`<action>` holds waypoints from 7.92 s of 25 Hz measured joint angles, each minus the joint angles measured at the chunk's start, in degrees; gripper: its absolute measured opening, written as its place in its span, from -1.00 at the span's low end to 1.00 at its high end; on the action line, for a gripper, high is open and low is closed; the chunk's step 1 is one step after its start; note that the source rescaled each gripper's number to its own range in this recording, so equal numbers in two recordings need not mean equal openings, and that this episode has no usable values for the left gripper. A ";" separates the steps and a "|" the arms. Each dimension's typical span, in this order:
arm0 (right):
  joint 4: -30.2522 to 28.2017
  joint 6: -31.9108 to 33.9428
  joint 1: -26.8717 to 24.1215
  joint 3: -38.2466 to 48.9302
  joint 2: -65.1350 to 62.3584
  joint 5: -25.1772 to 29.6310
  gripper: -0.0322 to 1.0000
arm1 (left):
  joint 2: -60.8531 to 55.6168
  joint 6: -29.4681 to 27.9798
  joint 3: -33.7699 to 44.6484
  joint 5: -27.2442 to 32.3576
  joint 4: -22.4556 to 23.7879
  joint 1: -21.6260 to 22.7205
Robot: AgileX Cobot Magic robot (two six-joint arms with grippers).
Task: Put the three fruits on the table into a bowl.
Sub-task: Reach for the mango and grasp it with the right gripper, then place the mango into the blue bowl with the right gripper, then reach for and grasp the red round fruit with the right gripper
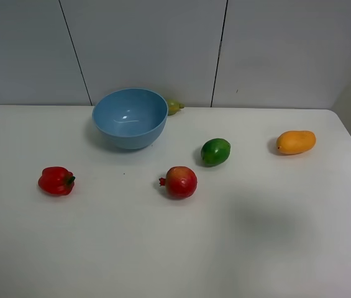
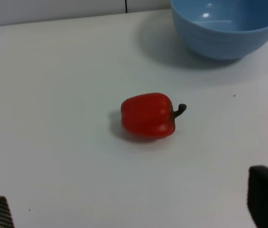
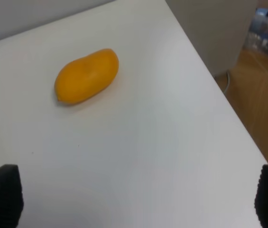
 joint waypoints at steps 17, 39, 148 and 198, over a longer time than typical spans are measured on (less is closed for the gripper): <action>0.21 30.94 -1.11 -27.29 49.84 -1.83 0.82 | 0.00 0.00 0.00 0.00 0.00 0.00; 5.73 44.71 -1.11 -28.03 70.43 -16.34 0.75 | 0.00 0.00 0.00 0.00 0.00 0.00; 25.68 -45.96 43.07 -71.67 101.14 -29.91 0.95 | 0.00 0.00 0.00 0.00 0.00 0.00; 9.12 -42.24 46.87 -34.51 78.76 -8.00 1.00 | 0.00 0.00 0.00 0.00 0.00 0.00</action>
